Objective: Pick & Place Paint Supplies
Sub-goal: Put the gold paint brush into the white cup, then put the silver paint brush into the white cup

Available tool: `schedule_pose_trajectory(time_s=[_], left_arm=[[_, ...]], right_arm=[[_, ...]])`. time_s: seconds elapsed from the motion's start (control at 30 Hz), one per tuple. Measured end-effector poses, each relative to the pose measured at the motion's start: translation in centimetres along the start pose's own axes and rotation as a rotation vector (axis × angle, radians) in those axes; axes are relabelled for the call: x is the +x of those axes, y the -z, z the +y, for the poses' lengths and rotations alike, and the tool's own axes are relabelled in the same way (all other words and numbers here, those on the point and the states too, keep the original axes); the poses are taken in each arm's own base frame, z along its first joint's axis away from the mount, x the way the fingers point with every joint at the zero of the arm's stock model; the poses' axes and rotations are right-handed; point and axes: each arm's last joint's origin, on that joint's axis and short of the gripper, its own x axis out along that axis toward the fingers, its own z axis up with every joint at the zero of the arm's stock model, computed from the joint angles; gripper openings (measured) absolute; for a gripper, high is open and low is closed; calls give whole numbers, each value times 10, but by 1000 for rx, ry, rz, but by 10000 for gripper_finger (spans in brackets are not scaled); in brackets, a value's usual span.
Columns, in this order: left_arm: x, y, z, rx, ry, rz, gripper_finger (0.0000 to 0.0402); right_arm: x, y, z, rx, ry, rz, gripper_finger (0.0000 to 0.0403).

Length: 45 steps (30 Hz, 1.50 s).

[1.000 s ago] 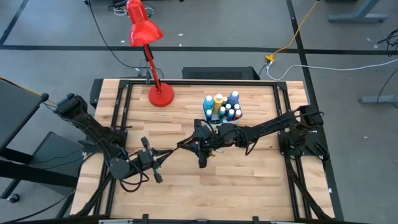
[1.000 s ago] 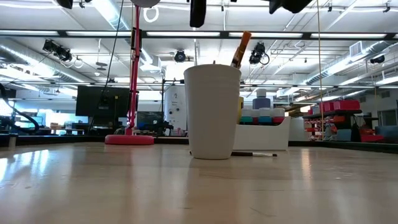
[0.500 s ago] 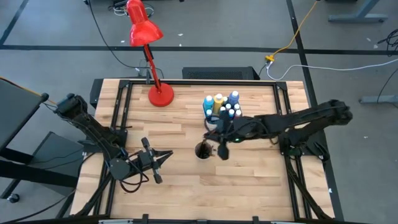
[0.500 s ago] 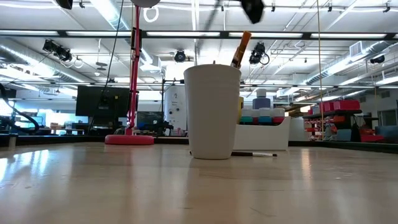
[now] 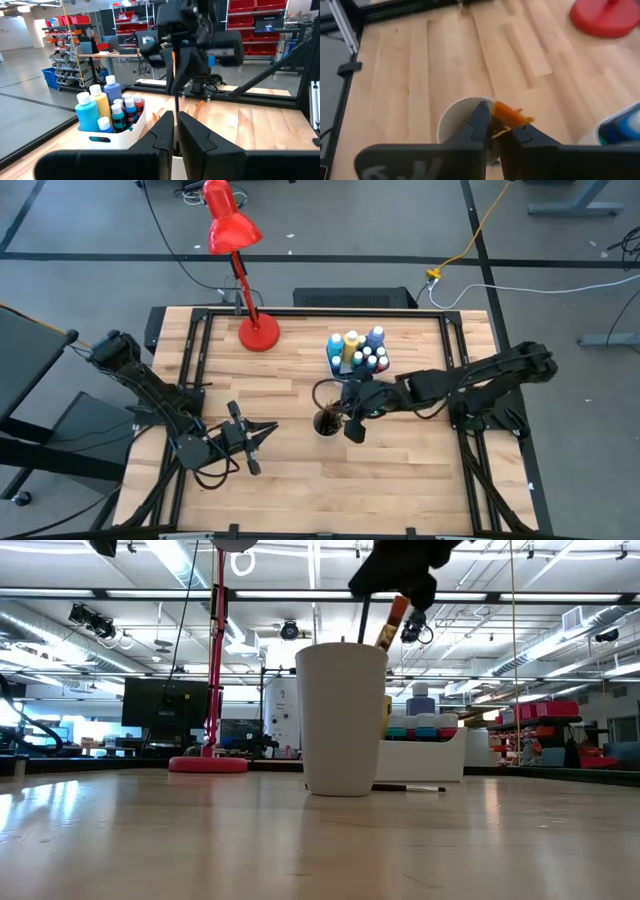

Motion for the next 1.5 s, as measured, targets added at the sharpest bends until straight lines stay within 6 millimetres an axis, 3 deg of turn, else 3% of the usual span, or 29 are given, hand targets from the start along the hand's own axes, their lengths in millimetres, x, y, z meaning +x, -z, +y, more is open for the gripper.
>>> schedule_pose_trajectory(time_s=[0.23,0.47,0.73,1.0,1.1,1.17,1.33,1.5], left_arm=[[0,1,0,12,-1,5,34],[0,2,0,19,-2,7,34],[0,2,0,19,-1,7,34],[0,4,0,26,-1,17,34],[0,5,0,41,-2,22,34],[0,5,1,40,-3,21,34],[0,5,0,24,-3,21,34],[0,6,1,7,-6,25,34]], right_arm=[[16,9,2,-49,0,59,39],[4,1,0,-109,31,-3,85],[-31,-6,2,-162,-3,-44,127],[-84,3,5,-179,39,-23,112],[-93,15,9,-167,73,-20,104],[-87,32,11,-178,75,-21,101],[-52,88,9,-172,43,-60,101],[-26,135,-10,-137,64,-150,101]])
